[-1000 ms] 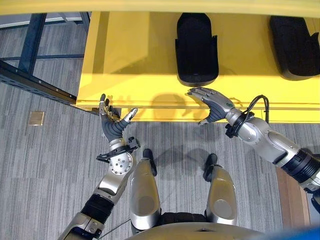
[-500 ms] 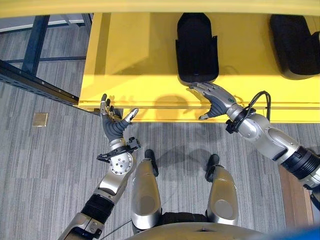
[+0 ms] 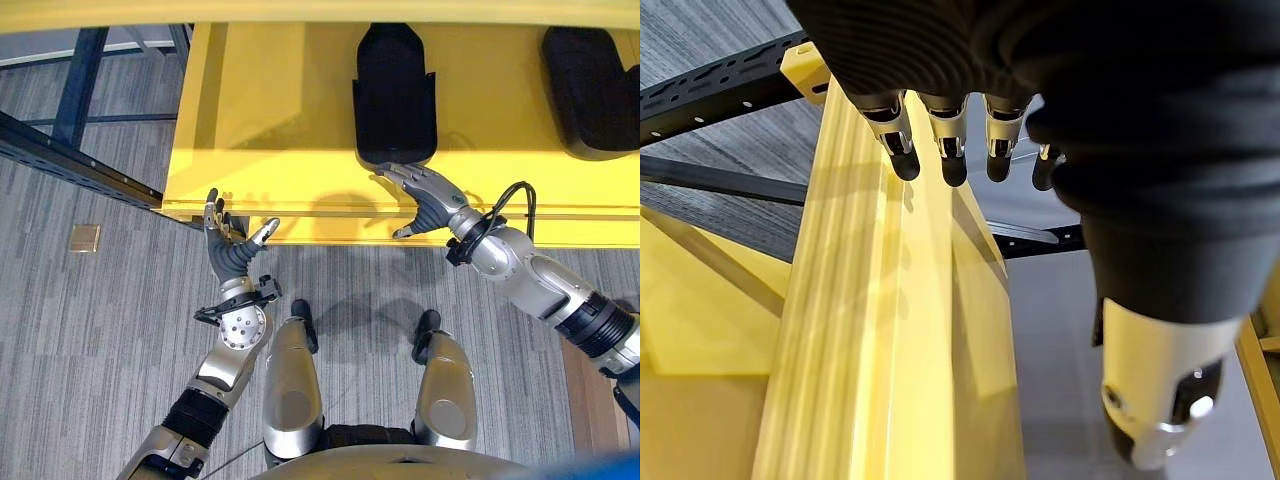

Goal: Move parts from the plastic box to the shelf.

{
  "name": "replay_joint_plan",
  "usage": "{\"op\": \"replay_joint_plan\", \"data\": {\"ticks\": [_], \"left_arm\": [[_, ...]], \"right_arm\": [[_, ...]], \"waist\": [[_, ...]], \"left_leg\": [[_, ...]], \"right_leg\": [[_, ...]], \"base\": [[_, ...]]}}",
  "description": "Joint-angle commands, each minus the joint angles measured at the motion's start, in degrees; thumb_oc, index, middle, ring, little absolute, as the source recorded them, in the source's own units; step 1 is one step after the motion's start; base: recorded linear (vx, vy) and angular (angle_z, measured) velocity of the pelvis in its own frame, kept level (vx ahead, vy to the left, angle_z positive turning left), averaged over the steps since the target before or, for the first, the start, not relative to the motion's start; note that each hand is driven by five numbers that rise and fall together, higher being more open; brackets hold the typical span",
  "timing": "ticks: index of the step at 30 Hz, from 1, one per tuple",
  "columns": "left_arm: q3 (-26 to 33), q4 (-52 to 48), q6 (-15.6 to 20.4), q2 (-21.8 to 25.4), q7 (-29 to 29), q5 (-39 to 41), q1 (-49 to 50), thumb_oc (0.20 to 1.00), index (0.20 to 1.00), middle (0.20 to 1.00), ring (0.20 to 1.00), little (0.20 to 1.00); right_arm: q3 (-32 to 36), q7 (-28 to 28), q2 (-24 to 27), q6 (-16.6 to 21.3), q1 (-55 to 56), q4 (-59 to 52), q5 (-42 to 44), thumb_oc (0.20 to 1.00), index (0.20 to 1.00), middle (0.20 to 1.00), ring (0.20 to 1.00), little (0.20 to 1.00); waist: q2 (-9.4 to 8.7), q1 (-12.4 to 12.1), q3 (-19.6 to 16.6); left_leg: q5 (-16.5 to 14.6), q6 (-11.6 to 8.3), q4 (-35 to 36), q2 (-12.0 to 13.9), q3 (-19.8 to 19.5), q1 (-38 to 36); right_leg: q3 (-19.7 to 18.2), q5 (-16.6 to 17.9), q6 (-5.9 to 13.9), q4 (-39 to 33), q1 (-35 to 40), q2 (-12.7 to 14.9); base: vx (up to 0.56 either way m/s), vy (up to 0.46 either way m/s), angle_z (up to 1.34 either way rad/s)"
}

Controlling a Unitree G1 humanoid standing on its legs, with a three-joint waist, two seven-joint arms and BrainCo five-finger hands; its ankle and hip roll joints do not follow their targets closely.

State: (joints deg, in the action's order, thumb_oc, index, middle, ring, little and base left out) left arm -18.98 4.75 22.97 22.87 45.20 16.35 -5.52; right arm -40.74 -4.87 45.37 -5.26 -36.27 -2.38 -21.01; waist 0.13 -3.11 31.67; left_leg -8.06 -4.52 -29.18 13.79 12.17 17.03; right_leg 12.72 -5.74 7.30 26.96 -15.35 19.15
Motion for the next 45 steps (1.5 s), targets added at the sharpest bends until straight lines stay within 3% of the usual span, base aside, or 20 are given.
{"op": "replay_joint_plan", "data": {"ticks": [1, 35, 43, 45], "left_arm": [[-0.24, -4.21, 2.20, -0.03, -0.40, -0.90, 1.45, 1.000, 1.000, 1.000, 1.000, 1.000], [-0.33, -4.22, 2.14, -0.16, -2.31, 0.09, 2.20, 1.000, 1.000, 1.000, 1.000, 1.000], [-0.42, -4.14, 2.24, -0.18, -2.00, 0.17, 2.20, 1.000, 1.000, 1.000, 1.000, 1.000], [-0.39, -4.13, 2.53, -0.19, -1.84, 0.20, 2.40, 1.000, 1.000, 1.000, 1.000, 1.000]], "right_arm": [[2.57, -2.04, -2.27, 0.56, -3.95, -0.14, 0.79, 1.000, 1.000, 1.000, 1.000, 1.000], [3.34, -4.11, -4.14, 0.00, -7.97, 4.67, 0.54, 1.000, 1.000, 1.000, 1.000, 1.000], [3.06, -7.30, -4.91, 0.84, -9.34, 6.97, 1.74, 1.000, 1.000, 1.000, 1.000, 1.000], [4.22, -10.36, -5.31, 2.16, -9.24, 5.96, 1.18, 1.000, 1.000, 1.000, 1.000, 1.000]], "waist": [[-0.11, -1.41, -3.14], [0.71, -2.39, -3.76], [0.92, -2.78, -3.81], [1.02, -2.76, -3.82]], "left_leg": [[-4.16, 3.63, -2.02, 0.42, 4.89, -3.13], [-3.03, 3.02, -0.59, 0.44, 4.76, -4.02], [-3.07, 3.17, -0.51, 0.33, 4.77, -4.11], [-2.94, 3.12, -0.34, 0.24, 4.80, -4.14]], "right_leg": [[5.10, -2.27, -0.50, 4.94, 0.36, 1.16], [6.10, -1.79, -0.64, 4.00, 1.37, 1.75], [6.52, -1.56, -0.62, 3.63, 1.58, 2.02], [6.61, -1.49, -0.55, 3.64, 1.57, 2.11]], "base": [[0.00, 0.000, 0.00], [0.00, -0.001, 0.01], [0.00, 0.000, 0.00], [0.00, 0.000, 0.00]]}}
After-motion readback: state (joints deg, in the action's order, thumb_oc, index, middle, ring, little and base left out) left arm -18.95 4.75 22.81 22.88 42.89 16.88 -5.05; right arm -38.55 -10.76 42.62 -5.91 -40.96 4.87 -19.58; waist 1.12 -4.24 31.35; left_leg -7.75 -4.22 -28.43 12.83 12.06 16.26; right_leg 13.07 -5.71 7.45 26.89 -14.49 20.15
